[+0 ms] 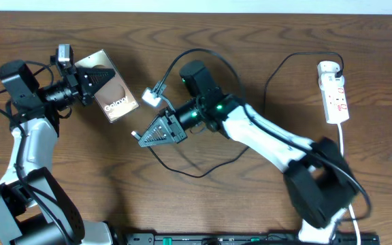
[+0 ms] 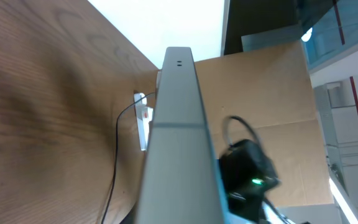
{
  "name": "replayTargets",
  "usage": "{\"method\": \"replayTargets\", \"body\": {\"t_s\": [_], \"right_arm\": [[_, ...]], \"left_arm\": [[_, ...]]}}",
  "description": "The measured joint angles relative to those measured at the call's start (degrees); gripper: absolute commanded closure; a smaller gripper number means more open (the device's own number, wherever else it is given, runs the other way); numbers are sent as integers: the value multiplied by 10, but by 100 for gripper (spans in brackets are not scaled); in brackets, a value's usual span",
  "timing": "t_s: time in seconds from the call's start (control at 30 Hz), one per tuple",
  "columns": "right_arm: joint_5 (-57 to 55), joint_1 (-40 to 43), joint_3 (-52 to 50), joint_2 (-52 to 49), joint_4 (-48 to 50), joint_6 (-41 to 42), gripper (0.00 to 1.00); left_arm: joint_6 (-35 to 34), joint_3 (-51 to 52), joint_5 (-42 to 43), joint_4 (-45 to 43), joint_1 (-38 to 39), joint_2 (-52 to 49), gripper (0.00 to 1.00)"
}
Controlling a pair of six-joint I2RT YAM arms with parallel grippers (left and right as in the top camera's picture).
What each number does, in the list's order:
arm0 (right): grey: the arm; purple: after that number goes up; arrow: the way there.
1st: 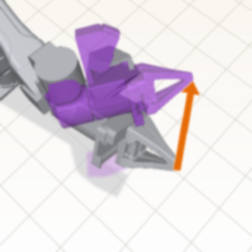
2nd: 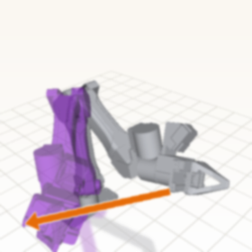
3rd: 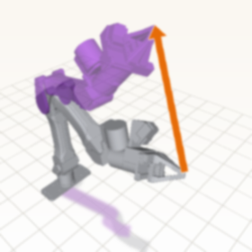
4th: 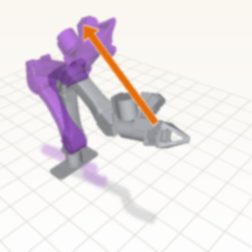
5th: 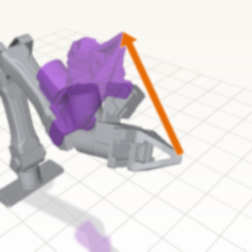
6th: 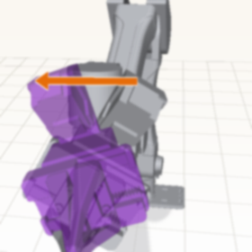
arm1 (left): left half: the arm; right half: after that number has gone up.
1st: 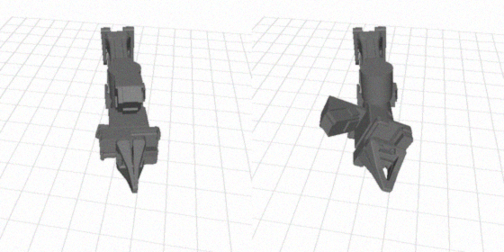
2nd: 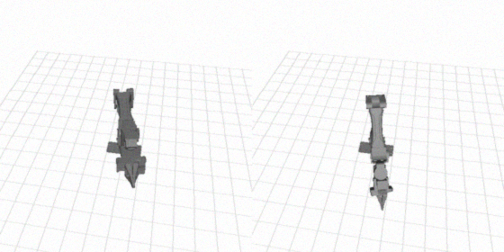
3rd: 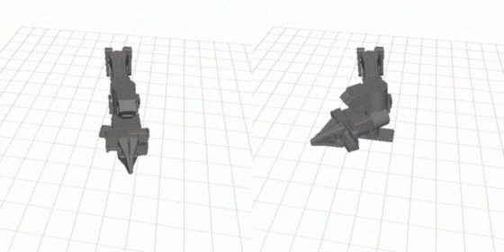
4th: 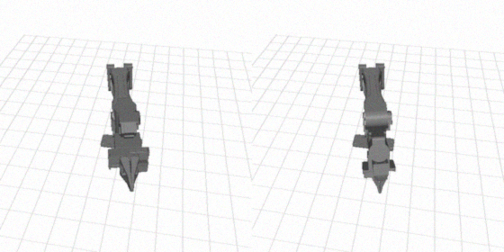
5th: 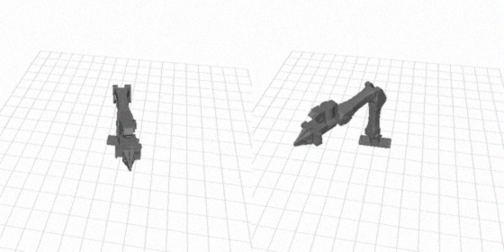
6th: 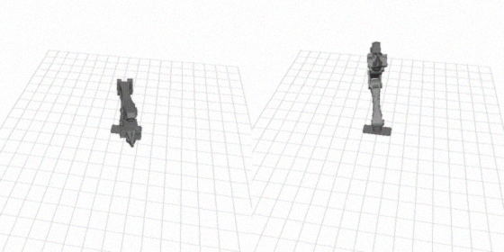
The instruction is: Plug charger to phone and switch on socket
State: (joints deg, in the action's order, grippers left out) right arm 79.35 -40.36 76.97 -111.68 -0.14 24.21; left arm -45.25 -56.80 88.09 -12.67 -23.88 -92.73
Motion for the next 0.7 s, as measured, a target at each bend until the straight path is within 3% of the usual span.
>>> {"method": "replayTargets", "body": {"t_s": [0.33,0.7], "right_arm": [[59,3,-2,-44,99,77,99],[68,49,-2,-44,111,120,99]], "left_arm": [[-2,0,1,-16,0,0,93],[-2,0,1,-17,0,0,92]]}}
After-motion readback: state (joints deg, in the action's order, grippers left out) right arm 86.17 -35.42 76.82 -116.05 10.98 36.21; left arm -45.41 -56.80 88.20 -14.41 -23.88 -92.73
